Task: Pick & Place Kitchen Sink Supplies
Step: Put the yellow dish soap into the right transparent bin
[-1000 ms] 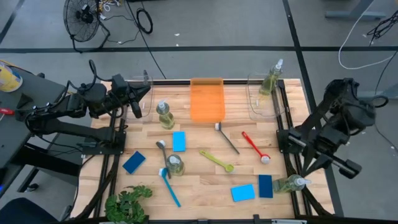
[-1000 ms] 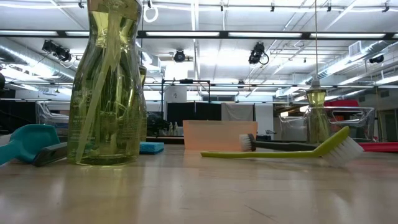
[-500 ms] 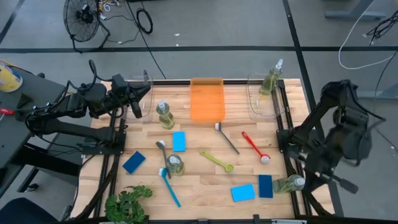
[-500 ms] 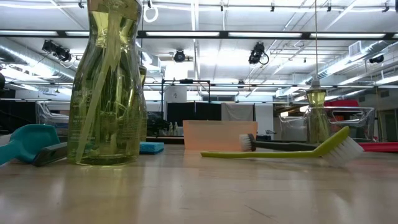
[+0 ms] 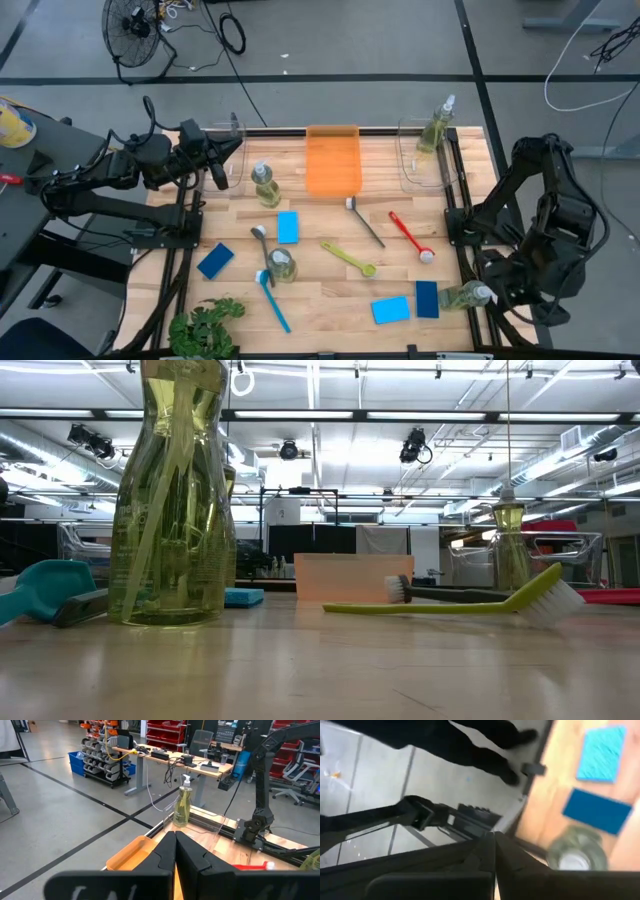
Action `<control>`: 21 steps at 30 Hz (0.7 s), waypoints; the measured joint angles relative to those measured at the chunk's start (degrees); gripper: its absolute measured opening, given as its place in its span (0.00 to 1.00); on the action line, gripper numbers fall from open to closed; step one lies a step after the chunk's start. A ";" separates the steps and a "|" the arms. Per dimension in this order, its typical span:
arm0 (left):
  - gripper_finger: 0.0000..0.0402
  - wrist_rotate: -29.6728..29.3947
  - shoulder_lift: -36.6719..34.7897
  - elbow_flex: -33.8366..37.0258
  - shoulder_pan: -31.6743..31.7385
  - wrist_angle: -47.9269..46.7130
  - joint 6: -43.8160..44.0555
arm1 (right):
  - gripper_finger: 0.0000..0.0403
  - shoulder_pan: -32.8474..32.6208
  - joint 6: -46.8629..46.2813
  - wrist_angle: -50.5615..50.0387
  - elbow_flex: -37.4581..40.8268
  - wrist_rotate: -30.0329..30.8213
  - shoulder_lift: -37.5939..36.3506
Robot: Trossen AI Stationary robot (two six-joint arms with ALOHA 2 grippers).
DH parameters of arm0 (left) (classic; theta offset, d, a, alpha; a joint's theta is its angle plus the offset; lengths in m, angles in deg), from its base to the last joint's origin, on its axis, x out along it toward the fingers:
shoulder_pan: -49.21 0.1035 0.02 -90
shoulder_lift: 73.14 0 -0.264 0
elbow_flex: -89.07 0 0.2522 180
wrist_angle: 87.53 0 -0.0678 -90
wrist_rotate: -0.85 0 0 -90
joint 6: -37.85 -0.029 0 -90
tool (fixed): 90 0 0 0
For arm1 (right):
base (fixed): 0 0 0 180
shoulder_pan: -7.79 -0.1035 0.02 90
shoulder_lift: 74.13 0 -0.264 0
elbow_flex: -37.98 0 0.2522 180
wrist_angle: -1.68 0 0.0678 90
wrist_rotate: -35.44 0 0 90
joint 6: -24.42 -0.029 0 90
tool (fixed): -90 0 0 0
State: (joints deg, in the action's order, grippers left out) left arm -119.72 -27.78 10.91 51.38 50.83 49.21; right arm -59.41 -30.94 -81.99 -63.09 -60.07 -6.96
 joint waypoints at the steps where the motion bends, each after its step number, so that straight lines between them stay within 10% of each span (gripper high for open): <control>1: 0.03 0.00 0.00 0.00 0.00 0.00 0.00 | 0.00 -0.07 -1.51 -0.96 0.00 0.23 0.03; 21: 0.03 0.00 0.00 0.00 0.00 -1.65 0.02 | 0.00 -0.02 -15.83 -9.00 0.00 -2.14 0.28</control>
State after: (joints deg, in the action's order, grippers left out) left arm -119.72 -27.78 10.91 51.38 49.18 49.23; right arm -59.43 -46.77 -90.98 -63.09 -62.21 -6.67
